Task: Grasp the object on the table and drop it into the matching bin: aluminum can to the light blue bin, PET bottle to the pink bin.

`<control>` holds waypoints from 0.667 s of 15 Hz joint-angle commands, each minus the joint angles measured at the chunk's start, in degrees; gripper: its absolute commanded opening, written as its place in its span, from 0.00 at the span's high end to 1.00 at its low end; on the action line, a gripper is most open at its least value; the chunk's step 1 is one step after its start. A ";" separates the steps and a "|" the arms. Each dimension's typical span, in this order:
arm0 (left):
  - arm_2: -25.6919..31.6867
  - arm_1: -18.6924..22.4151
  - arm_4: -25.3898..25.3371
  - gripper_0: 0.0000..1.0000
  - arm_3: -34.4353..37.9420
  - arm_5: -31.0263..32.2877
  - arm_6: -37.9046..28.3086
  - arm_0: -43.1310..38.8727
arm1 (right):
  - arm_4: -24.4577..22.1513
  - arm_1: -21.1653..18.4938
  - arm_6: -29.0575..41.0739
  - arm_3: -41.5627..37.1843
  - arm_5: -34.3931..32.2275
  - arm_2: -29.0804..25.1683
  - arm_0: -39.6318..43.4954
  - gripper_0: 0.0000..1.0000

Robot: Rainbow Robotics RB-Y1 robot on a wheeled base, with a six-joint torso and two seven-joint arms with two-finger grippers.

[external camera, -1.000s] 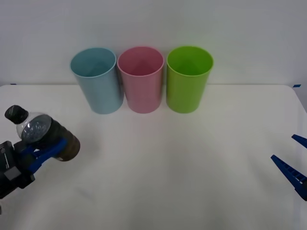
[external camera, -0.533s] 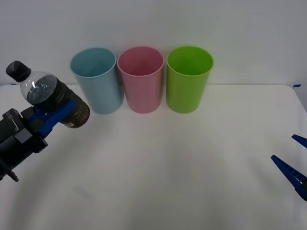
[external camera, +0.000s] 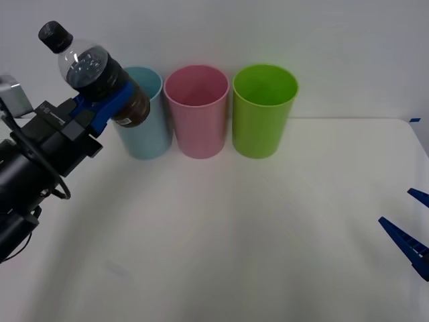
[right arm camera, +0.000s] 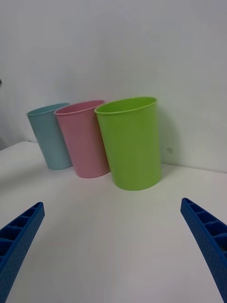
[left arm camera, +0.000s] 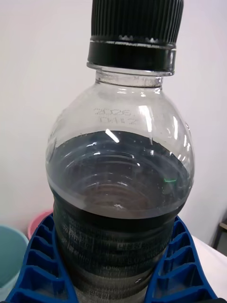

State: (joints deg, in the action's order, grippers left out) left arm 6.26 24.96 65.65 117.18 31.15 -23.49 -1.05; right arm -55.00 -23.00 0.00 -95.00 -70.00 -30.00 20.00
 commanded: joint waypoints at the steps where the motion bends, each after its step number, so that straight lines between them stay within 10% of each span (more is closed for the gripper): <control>1: -3.98 0.00 3.08 1.00 -2.48 -4.25 -1.03 4.66 | 0.00 0.00 0.00 0.00 0.00 0.00 0.00 0.00; 10: -11.71 -1.32 6.25 1.00 -24.54 -8.03 0.56 27.16 | 0.00 0.00 0.00 0.00 0.00 0.00 0.00 0.00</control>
State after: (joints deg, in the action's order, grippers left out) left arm -5.05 24.14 71.65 94.56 23.39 -23.16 24.32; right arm -55.00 -23.00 0.00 -95.00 -70.00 -30.00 20.00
